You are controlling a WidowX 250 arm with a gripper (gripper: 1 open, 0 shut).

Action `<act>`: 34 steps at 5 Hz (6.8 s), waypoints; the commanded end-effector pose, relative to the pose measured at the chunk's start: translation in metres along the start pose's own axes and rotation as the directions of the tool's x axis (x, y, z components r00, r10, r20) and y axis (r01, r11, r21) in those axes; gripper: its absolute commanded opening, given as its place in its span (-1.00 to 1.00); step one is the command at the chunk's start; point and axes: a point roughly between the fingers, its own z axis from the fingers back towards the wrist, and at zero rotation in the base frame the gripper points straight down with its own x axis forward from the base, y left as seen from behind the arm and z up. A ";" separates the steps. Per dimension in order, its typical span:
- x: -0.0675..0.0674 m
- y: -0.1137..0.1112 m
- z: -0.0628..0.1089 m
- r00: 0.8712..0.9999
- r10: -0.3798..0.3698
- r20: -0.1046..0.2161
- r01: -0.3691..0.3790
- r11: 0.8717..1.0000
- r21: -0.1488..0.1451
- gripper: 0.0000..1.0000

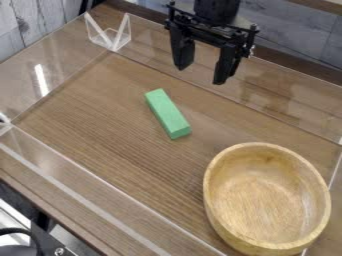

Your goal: Put green object into wooden bowl

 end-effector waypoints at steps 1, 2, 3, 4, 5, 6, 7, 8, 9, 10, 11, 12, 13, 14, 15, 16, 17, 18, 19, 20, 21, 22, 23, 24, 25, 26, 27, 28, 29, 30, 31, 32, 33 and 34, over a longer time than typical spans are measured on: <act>-0.003 0.008 -0.012 0.999 0.030 -0.026 -0.030 1.000 -0.006 1.00; -0.003 0.012 -0.022 0.971 0.240 -0.019 -0.241 0.969 -0.047 1.00; -0.001 0.011 -0.025 0.910 0.415 -0.014 -0.415 0.907 -0.075 1.00; 0.002 0.017 -0.028 0.848 0.529 -0.010 -0.528 0.843 -0.101 1.00; 0.004 0.024 -0.033 0.777 0.629 -0.013 -0.625 0.770 -0.125 1.00; -0.005 0.030 -0.051 0.719 0.695 -0.017 -0.690 0.711 -0.136 1.00; -0.011 0.037 -0.068 0.611 0.791 -0.015 -0.781 0.600 -0.176 1.00; 0.001 0.043 -0.065 0.494 0.870 -0.012 -0.853 0.481 -0.202 -1.00; 0.010 0.046 -0.061 0.424 0.905 -0.004 -0.886 0.415 -0.206 -1.00; 0.014 0.044 -0.066 0.449 0.893 0.019 -0.874 0.443 -0.201 1.00; 0.018 0.040 -0.071 0.474 0.880 0.036 -0.860 0.471 -0.195 1.00; 0.019 0.044 -0.082 0.471 0.881 0.052 -0.861 0.471 -0.193 1.00; 0.022 0.050 -0.091 0.466 0.882 0.061 -0.861 0.469 -0.197 1.00; 0.026 0.053 -0.086 0.471 0.880 0.067 -0.858 0.474 -0.199 1.00; 0.031 0.054 -0.080 0.479 0.875 0.073 -0.852 0.483 -0.201 1.00; 0.032 0.054 -0.075 0.495 0.865 0.083 -0.841 0.500 -0.206 1.00; 0.029 0.057 -0.069 0.471 0.878 0.087 -0.852 0.478 -0.211 1.00; 0.027 0.061 -0.065 0.447 0.890 0.091 -0.863 0.456 -0.216 1.00; 0.024 0.056 -0.073 0.486 0.868 0.098 -0.841 0.495 -0.216 1.00; 0.021 0.051 -0.082 0.525 0.844 0.112 -0.817 0.536 -0.211 1.00; 0.016 0.046 -0.071 0.565 0.818 0.109 -0.789 0.574 -0.220 1.00; 0.022 0.054 -0.054 0.528 0.843 0.102 -0.809 0.536 -0.239 1.00; 0.030 0.065 -0.035 0.495 0.863 0.101 -0.822 0.502 -0.269 1.00; 0.031 0.062 -0.021 0.531 0.839 0.120 -0.784 0.540 -0.305 1.00; 0.030 0.059 -0.028 0.552 0.822 0.140 -0.768 0.567 -0.299 1.00; 0.035 0.062 -0.029 0.513 0.845 0.152 -0.795 0.534 -0.287 1.00; 0.039 0.064 -0.031 0.474 0.865 0.163 -0.820 0.501 -0.275 1.00; 0.033 0.064 -0.028 0.450 0.875 0.178 -0.835 0.483 -0.263 1.00; 0.028 0.062 -0.022 0.431 0.882 0.191 -0.847 0.468 -0.253 1.00; 0.022 0.062 -0.020 0.406 0.891 0.204 -0.861 0.448 -0.242 1.00; 0.015 0.060 -0.025 0.452 0.865 0.218 -0.837 0.496 -0.231 1.00; 0.011 0.059 -0.025 0.493 0.840 0.227 -0.812 0.538 -0.225 1.00; 0.026 0.071 -0.029 0.477 0.848 0.232 -0.824 0.523 -0.217 1.00; 0.038 0.084 -0.038 0.457 0.857 0.239 -0.838 0.505 -0.206 1.00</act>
